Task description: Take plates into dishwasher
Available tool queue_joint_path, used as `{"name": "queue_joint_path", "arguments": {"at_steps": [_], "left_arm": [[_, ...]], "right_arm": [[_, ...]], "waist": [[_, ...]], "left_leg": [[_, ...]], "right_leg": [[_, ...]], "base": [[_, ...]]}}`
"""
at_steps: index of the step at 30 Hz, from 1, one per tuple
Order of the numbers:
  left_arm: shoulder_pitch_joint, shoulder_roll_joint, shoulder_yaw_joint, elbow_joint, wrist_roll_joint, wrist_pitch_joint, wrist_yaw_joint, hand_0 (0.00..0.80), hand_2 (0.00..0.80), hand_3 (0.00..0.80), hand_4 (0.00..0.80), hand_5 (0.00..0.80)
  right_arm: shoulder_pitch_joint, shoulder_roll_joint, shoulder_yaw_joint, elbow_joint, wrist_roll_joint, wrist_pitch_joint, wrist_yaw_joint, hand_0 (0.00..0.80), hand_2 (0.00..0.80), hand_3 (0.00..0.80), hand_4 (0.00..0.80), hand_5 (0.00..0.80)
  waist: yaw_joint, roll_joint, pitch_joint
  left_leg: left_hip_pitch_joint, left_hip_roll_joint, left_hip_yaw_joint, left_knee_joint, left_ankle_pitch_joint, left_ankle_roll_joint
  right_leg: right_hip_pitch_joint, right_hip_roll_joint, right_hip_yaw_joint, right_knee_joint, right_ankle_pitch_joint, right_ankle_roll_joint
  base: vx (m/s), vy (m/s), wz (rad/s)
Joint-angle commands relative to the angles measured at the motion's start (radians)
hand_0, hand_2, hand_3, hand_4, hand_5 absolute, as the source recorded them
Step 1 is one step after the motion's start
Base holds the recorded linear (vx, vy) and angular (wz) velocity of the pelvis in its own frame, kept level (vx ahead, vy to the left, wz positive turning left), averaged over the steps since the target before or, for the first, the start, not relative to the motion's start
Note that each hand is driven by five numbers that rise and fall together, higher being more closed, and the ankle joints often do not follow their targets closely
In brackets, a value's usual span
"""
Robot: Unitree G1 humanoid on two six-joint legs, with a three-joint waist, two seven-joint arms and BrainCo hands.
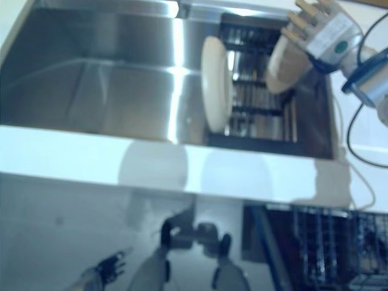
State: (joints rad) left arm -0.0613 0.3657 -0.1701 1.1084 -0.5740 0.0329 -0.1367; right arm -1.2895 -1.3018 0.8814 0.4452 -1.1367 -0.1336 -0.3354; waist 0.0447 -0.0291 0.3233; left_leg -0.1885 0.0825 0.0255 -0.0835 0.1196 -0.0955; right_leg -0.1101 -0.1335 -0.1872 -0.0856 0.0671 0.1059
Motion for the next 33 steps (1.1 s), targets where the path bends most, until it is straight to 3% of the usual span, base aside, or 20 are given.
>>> {"name": "queue_joint_path", "arguments": {"at_steps": [1,15,16,17,18,19,33], "left_arm": [[0.0,-0.001,-0.019,0.011,-0.049,-0.017,-0.01,0.0,0.0,0.0,0.0,0.0],[-0.003,0.003,-0.016,-0.002,-0.086,-0.031,-0.019,0.0,0.0,0.0,0.0,0.0],[-0.004,0.003,-0.015,-0.003,-0.09,-0.031,-0.019,0.0,0.0,0.0,0.0,0.0],[-0.004,0.005,-0.014,-0.002,-0.091,-0.032,-0.023,0.0,0.0,0.0,0.0,0.0],[-0.004,0.005,-0.014,-0.003,-0.092,-0.033,-0.023,0.0,0.0,0.0,0.0,0.0],[-0.004,0.004,-0.015,-0.003,-0.094,-0.035,-0.023,0.0,0.0,0.0,0.0,0.0],[0.003,0.001,-0.009,-0.016,-0.098,-0.032,-0.021,0.0,0.0,0.0,0.0,0.0]], "right_arm": [[-0.138,-0.009,0.064,0.008,-0.016,0.018,0.007,0.0,0.0,0.0,0.0,0.0],[-0.135,-0.015,0.075,0.023,-0.026,0.029,0.1,0.0,0.0,0.0,0.0,0.0],[-0.134,-0.016,0.076,0.027,-0.027,0.032,0.11,0.147,0.147,0.147,0.147,0.147],[-0.135,-0.016,0.078,0.034,-0.029,0.033,0.113,0.411,0.411,0.411,0.411,0.411],[-0.135,-0.015,0.081,0.04,-0.033,0.034,0.114,0.58,0.58,0.58,0.58,0.58],[-0.137,-0.013,0.084,0.045,-0.033,0.035,0.116,0.8,0.8,0.8,0.8,0.8],[-0.146,-0.005,0.086,0.054,-0.047,0.063,0.172,0.8,0.8,0.8,0.8,0.8]], "waist": [[0.018,-0.027,0.005],[0.018,-0.025,0.039],[0.018,-0.024,0.042],[0.018,-0.023,0.045],[0.019,-0.023,0.046],[0.019,-0.023,0.048],[0.017,-0.021,0.041]], "left_leg": [[0.002,-0.005,-0.038,-0.004,-0.042,0.014],[-0.015,-0.005,-0.032,-0.004,-0.032,0.014],[-0.017,-0.005,-0.031,-0.004,-0.031,0.014],[-0.017,-0.004,-0.031,-0.004,-0.03,0.013],[-0.018,-0.004,-0.03,-0.004,-0.029,0.013],[-0.02,-0.004,-0.03,-0.004,-0.028,0.013],[-0.019,-0.008,-0.028,-0.004,-0.025,0.012]], "right_leg": [[-0.055,-0.04,0.023,-0.002,0.064,0.054],[-0.072,-0.039,0.011,-0.002,0.073,0.053],[-0.073,-0.04,0.01,-0.002,0.074,0.053],[-0.073,-0.04,0.009,-0.002,0.074,0.053],[-0.074,-0.04,0.008,-0.002,0.075,0.053],[-0.076,-0.04,0.007,-0.002,0.075,0.052],[-0.076,-0.041,0.008,-0.002,0.076,0.052]], "base": [[0.0,0.0,0.0],[0.0,0.0,0.0],[0.0,0.0,0.0],[0.0,0.0,0.0],[0.0,0.0,0.0],[0.0,0.0,0.0],[0.0,0.0,0.0]]}}
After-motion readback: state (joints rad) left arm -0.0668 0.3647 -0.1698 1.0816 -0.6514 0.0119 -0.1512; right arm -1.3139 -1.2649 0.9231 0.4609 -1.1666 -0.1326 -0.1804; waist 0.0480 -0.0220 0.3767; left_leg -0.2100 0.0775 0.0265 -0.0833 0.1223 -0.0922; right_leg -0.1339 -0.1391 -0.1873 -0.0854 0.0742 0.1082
